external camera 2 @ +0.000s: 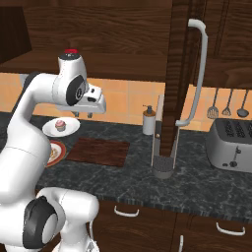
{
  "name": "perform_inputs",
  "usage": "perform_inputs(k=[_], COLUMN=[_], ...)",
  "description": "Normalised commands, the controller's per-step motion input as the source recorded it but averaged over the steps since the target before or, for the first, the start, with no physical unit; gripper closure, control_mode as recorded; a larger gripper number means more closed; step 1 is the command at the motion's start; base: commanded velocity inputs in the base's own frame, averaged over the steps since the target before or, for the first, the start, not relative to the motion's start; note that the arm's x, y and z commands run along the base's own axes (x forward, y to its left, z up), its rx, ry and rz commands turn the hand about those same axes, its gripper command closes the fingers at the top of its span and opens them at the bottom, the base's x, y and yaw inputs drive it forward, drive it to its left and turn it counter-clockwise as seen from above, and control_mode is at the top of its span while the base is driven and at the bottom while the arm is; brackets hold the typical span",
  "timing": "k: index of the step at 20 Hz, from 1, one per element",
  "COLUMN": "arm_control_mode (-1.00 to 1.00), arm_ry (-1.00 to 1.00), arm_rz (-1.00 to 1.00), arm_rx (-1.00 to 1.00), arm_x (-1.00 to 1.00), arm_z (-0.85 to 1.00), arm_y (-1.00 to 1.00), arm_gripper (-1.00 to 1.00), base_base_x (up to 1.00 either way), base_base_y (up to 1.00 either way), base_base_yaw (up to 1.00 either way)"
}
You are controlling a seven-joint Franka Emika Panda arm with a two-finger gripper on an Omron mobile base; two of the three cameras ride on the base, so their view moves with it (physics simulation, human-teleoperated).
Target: From the different types of pastries on the counter, select a croissant and place it on the cutting board. Then retrieve a jar of jam from the cabinet and place it alongside the croissant on the cutting board.
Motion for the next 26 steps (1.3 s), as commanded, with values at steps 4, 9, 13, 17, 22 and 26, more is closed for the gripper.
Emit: perform_inputs(k=[4, 9, 13, 17, 22, 26], arm_control_mode=[-1.00, -1.00, -1.00, -1.00, -1.00, -1.00], arm_ry=[0.00, 0.00, 0.01, 0.07, 0.10, 0.00], arm_rz=[0.01, 0.22, 0.36, 0.34, 0.42, 0.47], arm_rx=[0.00, 0.00, -0.01, -0.07, -0.07, -0.06], arm_x=[-0.01, -0.12, -0.19, 0.00, 0.01, -0.12], arm_z=[0.00, 0.00, -0.01, -0.07, -0.23, -0.41], arm_y=[0.01, 0.14, 0.46, 0.66, 0.57, 0.37], arm_gripper=[-1.00, -1.00, -1.00, -1.00, -1.00, -1.00], base_base_x=[0.00, 0.00, 0.00, 0.00, 0.00, 0.00], base_base_y=[0.00, 0.00, 0.00, 0.00, 0.00, 0.00], base_base_yaw=[0.00, 0.00, 0.00, 0.00, 0.00, 0.00])
